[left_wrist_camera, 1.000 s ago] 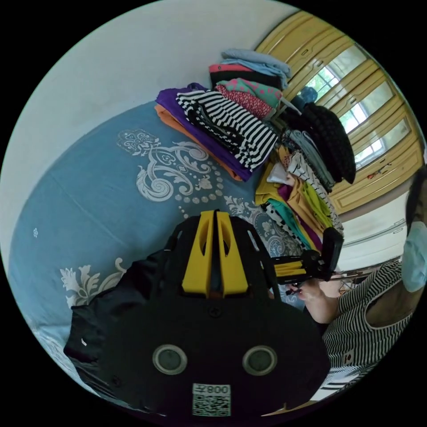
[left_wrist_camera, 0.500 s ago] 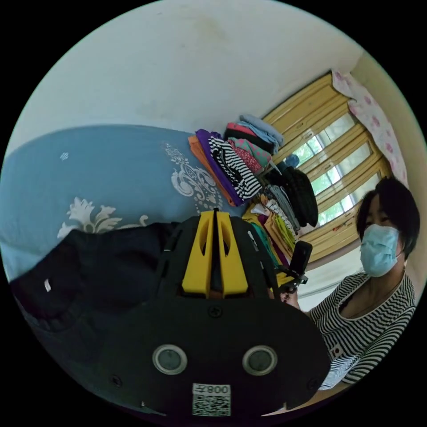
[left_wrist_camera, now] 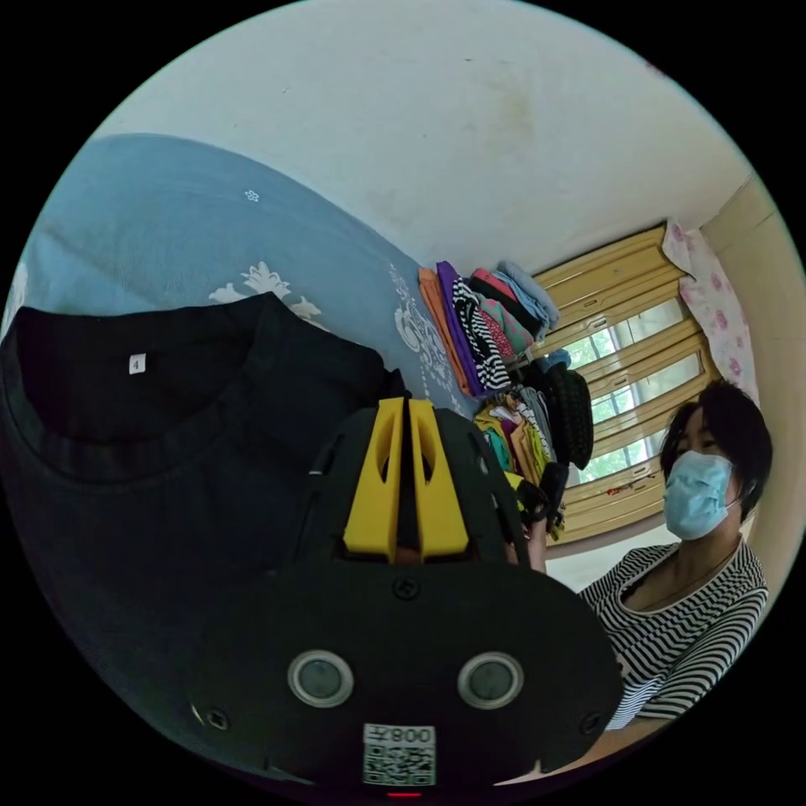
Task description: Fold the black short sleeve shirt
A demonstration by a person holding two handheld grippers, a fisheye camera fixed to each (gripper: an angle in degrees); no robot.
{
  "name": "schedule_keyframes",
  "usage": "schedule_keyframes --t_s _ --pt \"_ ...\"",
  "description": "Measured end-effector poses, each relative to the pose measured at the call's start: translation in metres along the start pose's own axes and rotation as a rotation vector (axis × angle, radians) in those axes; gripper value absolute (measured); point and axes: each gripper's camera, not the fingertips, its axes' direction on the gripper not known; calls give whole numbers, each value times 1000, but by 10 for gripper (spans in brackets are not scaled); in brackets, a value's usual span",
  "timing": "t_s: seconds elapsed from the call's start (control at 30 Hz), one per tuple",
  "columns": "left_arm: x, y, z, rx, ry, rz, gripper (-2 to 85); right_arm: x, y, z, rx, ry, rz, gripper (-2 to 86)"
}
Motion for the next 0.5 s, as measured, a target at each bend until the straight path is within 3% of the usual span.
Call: schedule_keyframes --t_s 0.13,0.27,0.5 --pt "-17 -5 -16 -1 11 5 13 -9 -7 0 46 125 5 62" --pt "-29 -7 -29 -4 22 13 13 -9 -16 14 19 104 18 81" --pt "-54 -8 -49 -7 30 5 14 -38 -34 54 -86 93 -62 21"
